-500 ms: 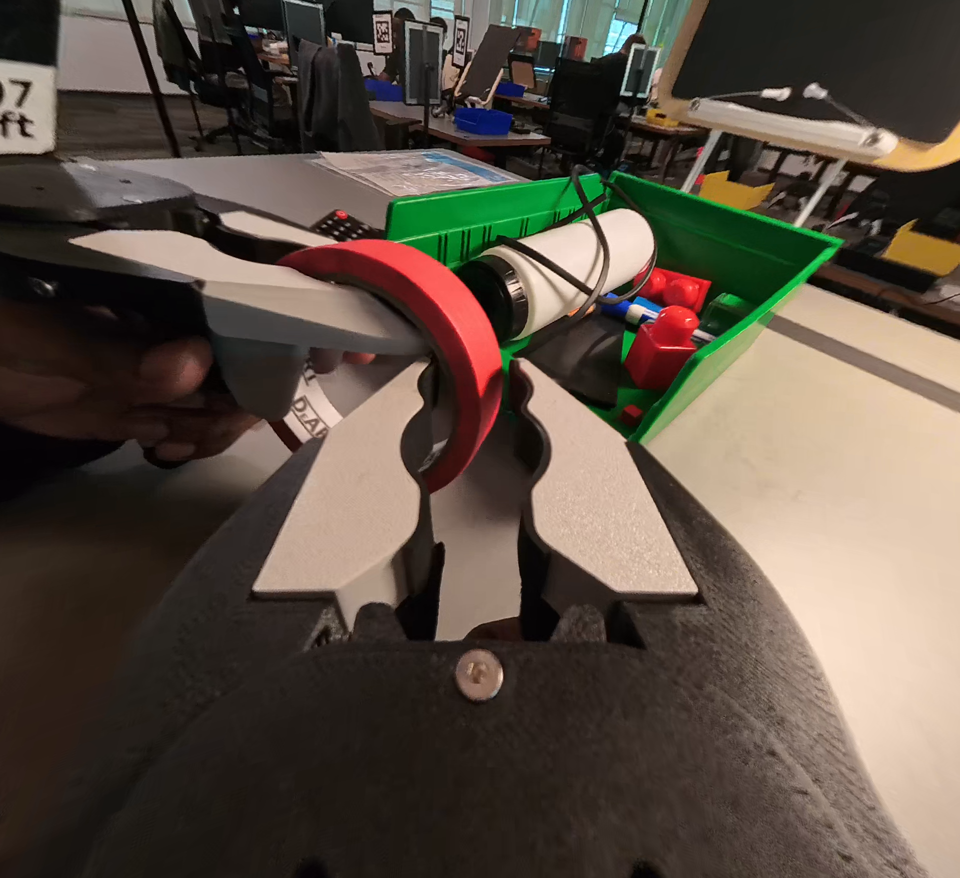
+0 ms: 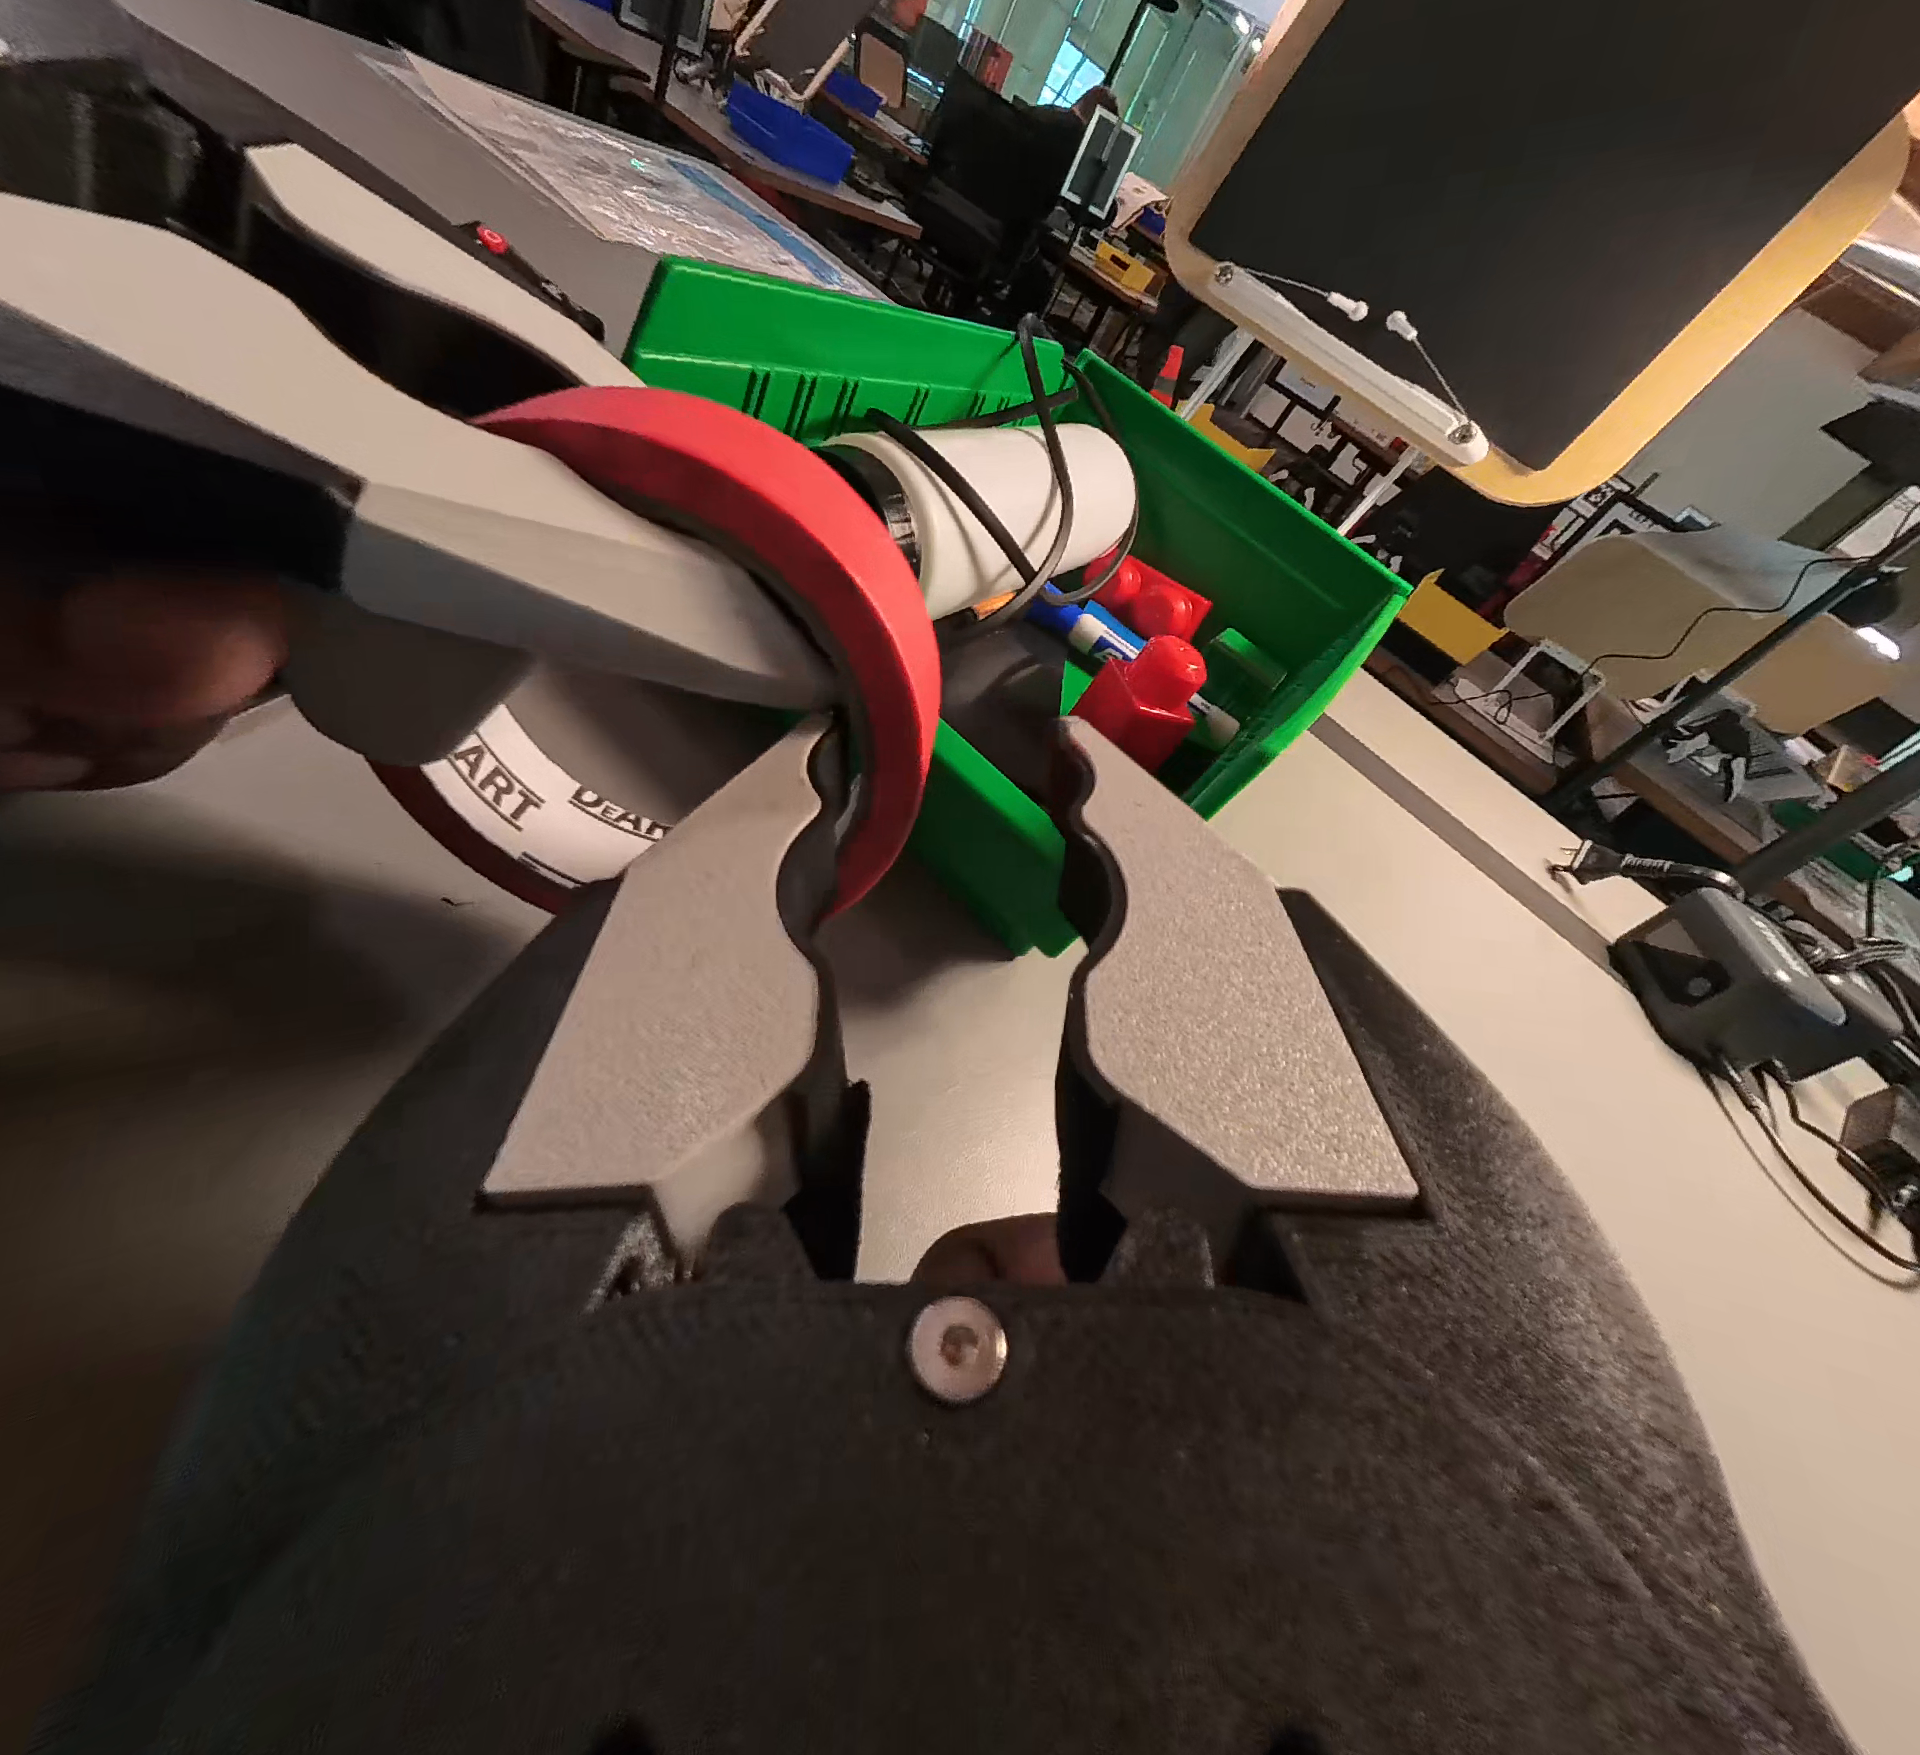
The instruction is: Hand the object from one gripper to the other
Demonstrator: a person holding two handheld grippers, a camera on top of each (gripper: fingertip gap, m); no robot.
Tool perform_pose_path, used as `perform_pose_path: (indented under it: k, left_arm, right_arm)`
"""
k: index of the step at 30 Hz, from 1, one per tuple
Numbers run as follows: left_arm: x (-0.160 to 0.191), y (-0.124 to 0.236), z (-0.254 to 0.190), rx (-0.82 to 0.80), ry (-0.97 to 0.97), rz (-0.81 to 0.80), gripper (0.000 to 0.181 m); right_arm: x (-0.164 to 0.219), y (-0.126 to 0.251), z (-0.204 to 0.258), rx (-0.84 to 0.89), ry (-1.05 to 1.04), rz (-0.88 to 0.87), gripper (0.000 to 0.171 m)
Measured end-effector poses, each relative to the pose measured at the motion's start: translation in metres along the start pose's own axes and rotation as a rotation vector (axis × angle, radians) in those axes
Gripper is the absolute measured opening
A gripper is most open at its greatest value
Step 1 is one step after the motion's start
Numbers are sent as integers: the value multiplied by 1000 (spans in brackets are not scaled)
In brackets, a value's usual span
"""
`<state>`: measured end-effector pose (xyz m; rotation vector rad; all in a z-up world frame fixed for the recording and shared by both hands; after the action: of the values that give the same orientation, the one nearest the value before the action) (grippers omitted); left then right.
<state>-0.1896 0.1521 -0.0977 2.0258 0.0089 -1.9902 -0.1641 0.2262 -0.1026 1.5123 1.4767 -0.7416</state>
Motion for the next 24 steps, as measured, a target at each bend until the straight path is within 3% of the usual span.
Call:
perform_pose_path:
  k: [12,24]
  left_arm:
    - [-1,0,0,3,8,-8,30]
    - [-3,2,2,10,35,-28,30]
  right_arm:
    - [-4,1,1,53,101,-13,35]
    - [-7,5,-1,14,31,-48,35]
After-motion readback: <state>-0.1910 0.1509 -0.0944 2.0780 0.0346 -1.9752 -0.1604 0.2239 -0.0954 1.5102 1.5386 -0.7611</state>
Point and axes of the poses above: each gripper's, where its closed fingertips meet, y back along the fingers, x out of its underside, z = x × y across the jaws, the point moved 5 cm from there along y, back along the fingers, and after that the axes turned 3 degrees about z, right-handed, at the moved point
